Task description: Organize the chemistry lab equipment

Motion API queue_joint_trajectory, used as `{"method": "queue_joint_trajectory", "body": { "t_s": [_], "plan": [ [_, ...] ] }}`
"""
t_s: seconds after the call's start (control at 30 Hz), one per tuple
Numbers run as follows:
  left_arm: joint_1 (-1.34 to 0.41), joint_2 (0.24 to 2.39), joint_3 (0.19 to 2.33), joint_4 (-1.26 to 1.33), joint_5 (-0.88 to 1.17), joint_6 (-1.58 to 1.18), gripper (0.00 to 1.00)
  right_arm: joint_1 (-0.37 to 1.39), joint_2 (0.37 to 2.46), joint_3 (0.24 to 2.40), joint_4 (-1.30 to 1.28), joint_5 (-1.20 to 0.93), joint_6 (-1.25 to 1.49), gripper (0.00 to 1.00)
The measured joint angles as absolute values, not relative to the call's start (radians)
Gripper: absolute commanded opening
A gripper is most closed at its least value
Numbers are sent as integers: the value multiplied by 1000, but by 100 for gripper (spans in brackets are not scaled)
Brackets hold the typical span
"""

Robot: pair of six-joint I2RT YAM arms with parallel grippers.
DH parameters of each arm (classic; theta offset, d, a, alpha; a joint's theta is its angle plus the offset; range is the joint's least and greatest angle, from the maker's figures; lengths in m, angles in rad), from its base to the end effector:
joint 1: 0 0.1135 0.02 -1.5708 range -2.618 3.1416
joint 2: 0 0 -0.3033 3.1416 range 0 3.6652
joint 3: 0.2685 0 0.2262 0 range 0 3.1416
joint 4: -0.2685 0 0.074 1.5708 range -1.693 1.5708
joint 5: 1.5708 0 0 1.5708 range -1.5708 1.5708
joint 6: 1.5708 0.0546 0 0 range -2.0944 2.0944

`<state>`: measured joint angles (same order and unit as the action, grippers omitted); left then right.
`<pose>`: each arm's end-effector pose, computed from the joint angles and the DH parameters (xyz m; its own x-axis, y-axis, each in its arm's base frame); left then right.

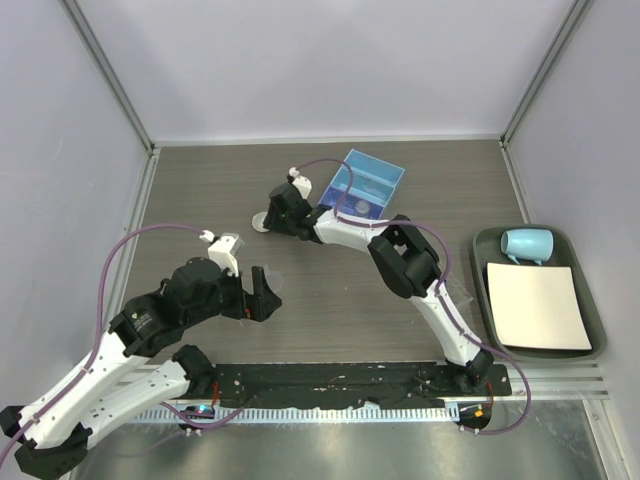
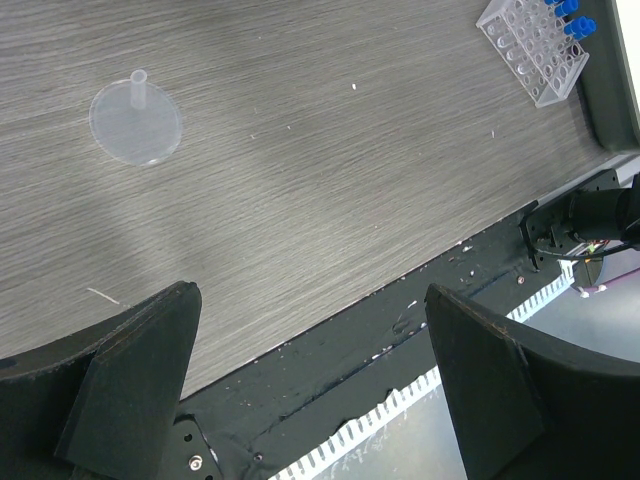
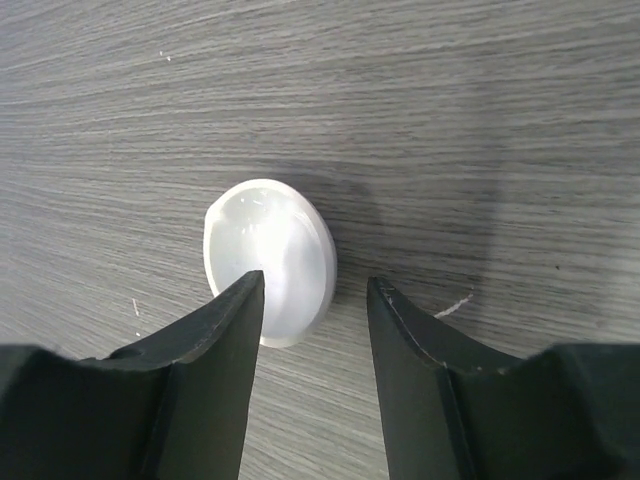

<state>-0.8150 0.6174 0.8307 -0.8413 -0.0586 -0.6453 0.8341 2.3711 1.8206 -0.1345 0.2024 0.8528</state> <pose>0.0552 -0.0539 0.3184 -0.7393 -0.0909 -0.6672 0.3121 0.8317 -0.4592 0.3801 0.4027 0.1811 -0.7473 0.2742 -0.6053 -0.0884 0.8618 0.4996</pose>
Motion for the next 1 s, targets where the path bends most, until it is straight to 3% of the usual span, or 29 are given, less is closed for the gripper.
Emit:
{"method": "queue_joint_trajectory", "body": {
  "t_s": [0.13,0.17,0.27,0.73,1.0],
  "plan": [
    [-815,618,831,-842,-59,-645,100,834,2388,1835,-121,197,869,34],
    [-815,618,831,-842,-59,-645,100,834,2391,1838,-121,196,872,23],
    [-815,618,831,-842,-59,-645,100,834,2400,1839,-122,194,877,1],
    [-815,622,831,-843,-59,-645,100,834,2379,1809,-121,195,863,1],
    [-815,631,831,-843,-59,-645,100,805,2157,1698,-184,216,804,1]
  ]
}}
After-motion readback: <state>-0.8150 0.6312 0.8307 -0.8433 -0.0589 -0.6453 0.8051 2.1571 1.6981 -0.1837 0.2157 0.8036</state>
